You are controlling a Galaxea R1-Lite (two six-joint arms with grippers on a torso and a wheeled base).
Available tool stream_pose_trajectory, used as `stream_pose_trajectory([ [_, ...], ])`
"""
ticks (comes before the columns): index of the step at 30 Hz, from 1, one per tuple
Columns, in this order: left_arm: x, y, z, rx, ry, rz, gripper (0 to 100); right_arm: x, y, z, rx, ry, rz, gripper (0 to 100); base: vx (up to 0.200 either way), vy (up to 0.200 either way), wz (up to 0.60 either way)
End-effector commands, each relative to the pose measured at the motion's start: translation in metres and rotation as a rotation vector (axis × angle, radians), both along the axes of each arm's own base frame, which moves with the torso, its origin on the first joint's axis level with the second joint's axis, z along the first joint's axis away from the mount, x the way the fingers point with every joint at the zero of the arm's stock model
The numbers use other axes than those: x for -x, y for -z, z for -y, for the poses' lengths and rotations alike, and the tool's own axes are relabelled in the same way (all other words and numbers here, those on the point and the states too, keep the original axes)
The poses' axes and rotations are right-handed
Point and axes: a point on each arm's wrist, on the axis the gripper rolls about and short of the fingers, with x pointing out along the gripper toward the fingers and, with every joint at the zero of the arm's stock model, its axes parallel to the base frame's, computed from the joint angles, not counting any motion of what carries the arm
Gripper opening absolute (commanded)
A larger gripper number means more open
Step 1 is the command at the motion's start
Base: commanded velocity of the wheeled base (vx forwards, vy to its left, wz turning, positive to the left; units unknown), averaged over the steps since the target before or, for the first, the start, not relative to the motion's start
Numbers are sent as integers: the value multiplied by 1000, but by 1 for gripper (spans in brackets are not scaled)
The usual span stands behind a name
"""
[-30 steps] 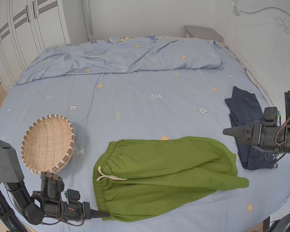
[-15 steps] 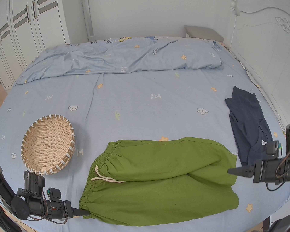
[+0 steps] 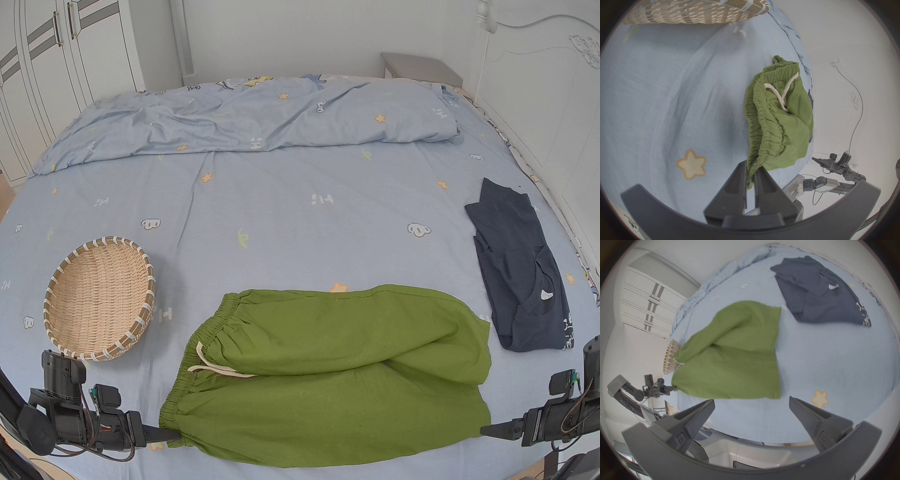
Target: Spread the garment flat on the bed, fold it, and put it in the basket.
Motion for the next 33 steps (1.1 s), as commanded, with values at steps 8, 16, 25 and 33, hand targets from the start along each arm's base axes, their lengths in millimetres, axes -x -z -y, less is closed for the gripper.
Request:
stream_pose_trajectory([
  [8, -1, -2, 0, 10, 6, 20, 0, -7, 24, -2, 13, -33, -120, 100, 0, 0, 0],
  [16, -4, -2, -2, 9, -5, 21, 0, -17, 46, -4, 18, -32, -147, 100, 0, 0, 0],
  [25, -6, 0, -6, 3, -24, 16, 0, -23, 59, -1, -3, -32, -164, 100, 0, 0, 0],
  [33, -8, 0, -7, 3, -32, 17, 0, -29, 62, 9, -121, -59, -173, 100, 0, 0, 0],
])
